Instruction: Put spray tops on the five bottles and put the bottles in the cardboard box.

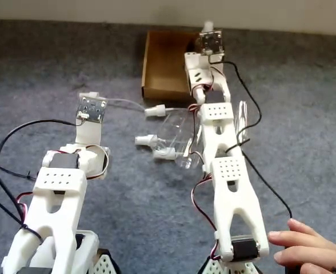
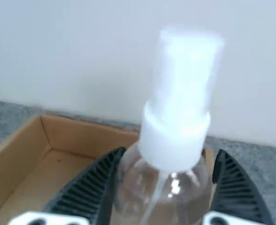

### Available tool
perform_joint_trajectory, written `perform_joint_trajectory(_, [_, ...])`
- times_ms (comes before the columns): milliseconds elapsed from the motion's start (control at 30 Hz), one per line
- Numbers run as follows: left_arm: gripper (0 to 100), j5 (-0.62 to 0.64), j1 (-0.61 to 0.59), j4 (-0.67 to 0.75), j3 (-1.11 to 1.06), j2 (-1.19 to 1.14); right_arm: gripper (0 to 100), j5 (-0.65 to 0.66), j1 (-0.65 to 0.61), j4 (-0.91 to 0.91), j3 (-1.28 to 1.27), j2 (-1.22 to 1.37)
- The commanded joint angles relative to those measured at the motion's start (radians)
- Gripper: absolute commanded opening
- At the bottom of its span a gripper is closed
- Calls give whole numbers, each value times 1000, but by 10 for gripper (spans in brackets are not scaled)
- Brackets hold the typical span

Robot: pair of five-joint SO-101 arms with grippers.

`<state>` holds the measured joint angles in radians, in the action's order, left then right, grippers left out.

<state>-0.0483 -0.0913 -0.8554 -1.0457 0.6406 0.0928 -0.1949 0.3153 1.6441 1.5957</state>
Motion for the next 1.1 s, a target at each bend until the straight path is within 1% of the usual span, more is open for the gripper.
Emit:
perform_joint_trajectory(0, [156,-9,19,14,7,8,268,5,5,-4,165,-97])
perform_joint_trajectory(100, [156,-9,19,14,7,8,268,5,-1,-15,165,-117])
perform_joint_trajectory(233, [156,-9,19,14,7,8,268,5,-1,-79,165,-148])
perform_joint_trajectory(400, [156,-9,19,14,7,8,268,5,-5,-85,165,-203])
perform_joint_trajectory(667, [156,-9,19,14,7,8,265,5,-1,-74,165,-390])
perform_joint_trajectory(733, [156,-9,19,14,7,8,265,5,-1,-41,165,-460])
perform_joint_trajectory(800, [157,-9,19,14,7,8,264,5,-1,87,165,-550])
perform_joint_trajectory(833, [157,-9,19,14,7,8,264,5,1,194,165,-602])
perform_joint_trajectory(867, [157,-9,19,14,7,8,263,5,1,326,165,-659])
perform_joint_trajectory(1000, [157,-9,19,14,7,8,263,5,-2,958,165,-891])
perform_joint_trajectory(1067, [157,-9,19,14,7,8,262,5,-4,1178,165,-972])
